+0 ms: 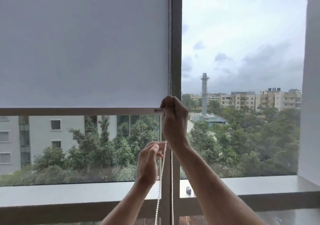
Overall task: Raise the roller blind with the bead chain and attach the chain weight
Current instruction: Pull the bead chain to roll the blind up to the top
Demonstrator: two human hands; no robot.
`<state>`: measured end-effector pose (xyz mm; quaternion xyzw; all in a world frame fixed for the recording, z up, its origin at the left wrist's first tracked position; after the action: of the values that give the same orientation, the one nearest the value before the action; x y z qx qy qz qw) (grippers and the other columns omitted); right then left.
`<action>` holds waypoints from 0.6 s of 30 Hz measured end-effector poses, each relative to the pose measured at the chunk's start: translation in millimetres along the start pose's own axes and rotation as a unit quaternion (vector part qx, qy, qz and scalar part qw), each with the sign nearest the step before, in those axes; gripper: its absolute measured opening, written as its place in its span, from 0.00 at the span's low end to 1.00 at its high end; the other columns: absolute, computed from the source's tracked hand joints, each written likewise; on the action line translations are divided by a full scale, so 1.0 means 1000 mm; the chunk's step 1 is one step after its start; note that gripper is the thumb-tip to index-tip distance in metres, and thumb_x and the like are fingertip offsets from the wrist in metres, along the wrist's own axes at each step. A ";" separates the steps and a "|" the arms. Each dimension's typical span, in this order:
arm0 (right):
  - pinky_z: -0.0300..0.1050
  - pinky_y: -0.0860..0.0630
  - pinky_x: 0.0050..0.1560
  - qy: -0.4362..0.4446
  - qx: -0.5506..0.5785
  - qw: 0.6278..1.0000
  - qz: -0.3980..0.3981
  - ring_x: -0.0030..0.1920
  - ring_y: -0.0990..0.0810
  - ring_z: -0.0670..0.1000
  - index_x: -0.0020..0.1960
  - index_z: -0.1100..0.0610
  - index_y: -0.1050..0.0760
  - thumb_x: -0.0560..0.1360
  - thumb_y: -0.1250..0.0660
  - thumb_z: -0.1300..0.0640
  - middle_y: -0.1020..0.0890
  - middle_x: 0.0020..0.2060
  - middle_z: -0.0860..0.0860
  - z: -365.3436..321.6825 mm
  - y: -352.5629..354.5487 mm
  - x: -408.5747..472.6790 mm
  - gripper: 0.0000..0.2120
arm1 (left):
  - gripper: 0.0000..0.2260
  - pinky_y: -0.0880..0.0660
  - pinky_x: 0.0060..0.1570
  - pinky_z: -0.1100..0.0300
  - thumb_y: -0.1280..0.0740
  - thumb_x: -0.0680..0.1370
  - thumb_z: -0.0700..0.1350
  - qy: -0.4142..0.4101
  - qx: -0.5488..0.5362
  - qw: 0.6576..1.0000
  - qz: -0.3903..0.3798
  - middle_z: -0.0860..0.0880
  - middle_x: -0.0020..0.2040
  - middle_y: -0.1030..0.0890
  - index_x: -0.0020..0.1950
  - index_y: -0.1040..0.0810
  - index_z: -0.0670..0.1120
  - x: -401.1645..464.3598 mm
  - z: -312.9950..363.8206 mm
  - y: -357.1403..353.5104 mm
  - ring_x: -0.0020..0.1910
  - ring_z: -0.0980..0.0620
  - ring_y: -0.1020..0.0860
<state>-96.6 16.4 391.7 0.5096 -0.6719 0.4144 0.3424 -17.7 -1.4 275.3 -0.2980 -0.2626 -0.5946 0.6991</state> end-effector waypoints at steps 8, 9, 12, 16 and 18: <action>0.33 0.34 0.29 0.002 0.024 1.000 0.016 0.27 0.31 0.40 0.36 0.48 0.27 0.81 0.42 0.62 0.25 0.27 0.41 0.001 0.008 -0.033 0.18 | 0.18 0.21 0.40 0.58 0.48 0.85 0.48 -0.025 -0.065 0.998 0.006 0.48 0.38 0.17 0.51 0.19 0.44 0.082 0.095 -0.014 0.39 0.53 0.18; 0.36 0.35 0.29 0.002 0.021 1.000 0.016 0.27 0.33 0.42 0.35 0.49 0.28 0.81 0.42 0.63 0.27 0.26 0.41 0.002 0.010 -0.035 0.18 | 0.18 0.21 0.41 0.55 0.48 0.86 0.49 -0.031 -0.084 0.996 -0.006 0.47 0.38 0.17 0.51 0.20 0.45 0.091 0.112 -0.020 0.39 0.51 0.18; 0.44 0.40 0.27 -0.018 0.013 1.000 0.005 0.27 0.37 0.47 0.35 0.52 0.30 0.83 0.42 0.60 0.31 0.25 0.44 0.012 0.013 -0.050 0.17 | 0.17 0.21 0.36 0.57 0.48 0.85 0.51 -0.027 -0.134 0.989 -0.056 0.47 0.37 0.19 0.53 0.22 0.45 0.115 0.159 -0.037 0.36 0.51 0.19; 0.42 0.41 0.27 -0.052 0.010 0.998 -0.018 0.26 0.38 0.46 0.35 0.51 0.29 0.82 0.43 0.54 0.31 0.25 0.44 0.034 0.019 -0.079 0.17 | 0.16 0.39 0.21 0.66 0.44 0.85 0.46 0.023 -0.147 0.988 -0.048 0.55 0.24 0.31 0.41 0.24 0.45 0.122 0.175 -0.054 0.21 0.58 0.35; 0.42 0.41 0.27 -0.084 0.026 0.996 -0.032 0.26 0.38 0.46 0.35 0.51 0.29 0.81 0.42 0.49 0.32 0.24 0.43 0.044 0.026 -0.085 0.17 | 0.17 0.42 0.21 0.64 0.43 0.84 0.45 0.013 -0.129 0.991 -0.013 0.55 0.24 0.33 0.36 0.27 0.46 0.114 0.164 -0.058 0.20 0.58 0.38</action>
<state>-102.1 13.9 292.4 0.5724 -0.6709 0.3760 0.2845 -59.2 34.5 475.7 -0.3748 -0.1779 -0.6362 0.6505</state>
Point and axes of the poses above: each hand's wrist, its own x-axis towards the middle knuckle, its own y-axis out of the back of the hand, z = x × y, the point moved 1 cm from there along x, towards the middle knuckle
